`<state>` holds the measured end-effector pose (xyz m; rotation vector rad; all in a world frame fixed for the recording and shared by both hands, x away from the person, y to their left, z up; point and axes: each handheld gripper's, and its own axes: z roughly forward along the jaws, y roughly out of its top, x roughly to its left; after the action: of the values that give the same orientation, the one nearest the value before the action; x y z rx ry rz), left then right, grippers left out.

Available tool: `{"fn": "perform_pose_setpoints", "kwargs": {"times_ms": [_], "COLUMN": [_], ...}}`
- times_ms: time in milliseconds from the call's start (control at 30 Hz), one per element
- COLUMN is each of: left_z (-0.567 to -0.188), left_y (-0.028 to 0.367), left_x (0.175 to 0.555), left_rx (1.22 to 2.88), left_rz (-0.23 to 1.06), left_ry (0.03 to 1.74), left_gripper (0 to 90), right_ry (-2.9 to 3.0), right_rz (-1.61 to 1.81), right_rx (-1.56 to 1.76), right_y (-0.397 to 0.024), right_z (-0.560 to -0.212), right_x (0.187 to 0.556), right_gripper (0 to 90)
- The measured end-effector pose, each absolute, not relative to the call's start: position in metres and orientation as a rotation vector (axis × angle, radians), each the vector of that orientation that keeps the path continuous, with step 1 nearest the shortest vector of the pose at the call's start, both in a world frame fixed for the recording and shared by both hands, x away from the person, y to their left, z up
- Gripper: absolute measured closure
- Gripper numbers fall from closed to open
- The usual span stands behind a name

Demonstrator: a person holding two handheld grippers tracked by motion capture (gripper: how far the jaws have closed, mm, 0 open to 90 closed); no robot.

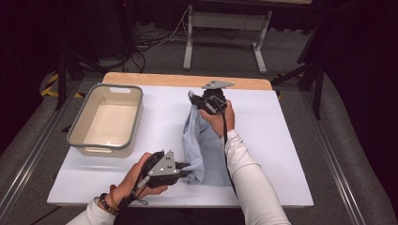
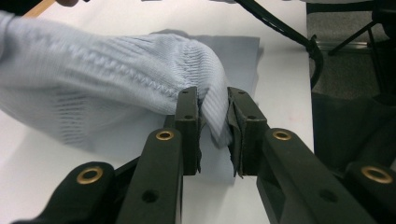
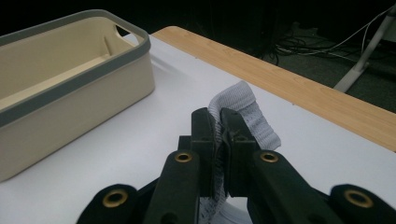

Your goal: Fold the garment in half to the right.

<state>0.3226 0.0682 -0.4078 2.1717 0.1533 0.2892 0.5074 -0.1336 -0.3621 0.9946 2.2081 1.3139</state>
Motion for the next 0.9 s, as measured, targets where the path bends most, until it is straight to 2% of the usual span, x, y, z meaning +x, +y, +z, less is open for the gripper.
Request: {"fn": "perform_pose_setpoints", "kwargs": {"times_ms": [333, 567, 633, 700, 733, 800, 833, 900], "left_z": [-0.420, -0.432, -0.434, -0.432, -0.431, -0.427, -0.425, -0.420], "left_y": [0.021, 0.007, 0.003, 0.000, 0.002, 0.008, 0.011, 0.019], "left_x": [0.333, 0.338, 0.339, 0.338, 0.338, 0.337, 0.337, 0.333], "left_rx": [2.167, 2.175, 2.168, 2.161, 2.138, 2.099, 2.099, 2.097], "left_rz": [0.212, 0.194, 0.193, 0.254, 0.232, 0.234, 0.235, 0.258], "left_ry": [0.125, 0.137, 0.138, 0.111, 0.117, 0.137, 0.137, 0.130], "left_gripper": [77.3, 75.7, 70.3, 63.1, 59.2, 48.6, 40.6, 32.8], "right_ry": [2.187, 2.175, 2.173, 2.167, 2.165, 2.163, 2.158, 2.133], "right_rz": [1.267, 1.212, 1.185, 1.185, 1.166, 1.133, 1.128, 1.107], "right_rx": [1.043, 1.103, 1.111, 1.124, 1.123, 1.124, 1.121, 1.126], "right_y": [-0.175, -0.200, -0.206, -0.211, -0.212, -0.216, -0.218, -0.222], "right_z": [-0.369, -0.386, -0.390, -0.394, -0.396, -0.399, -0.399, -0.399], "right_x": [0.510, 0.513, 0.514, 0.515, 0.514, 0.512, 0.510, 0.506], "right_gripper": [84.2, 83.4, 83.1, 80.4, 79.1, 77.2, 75.6, 69.9]}}
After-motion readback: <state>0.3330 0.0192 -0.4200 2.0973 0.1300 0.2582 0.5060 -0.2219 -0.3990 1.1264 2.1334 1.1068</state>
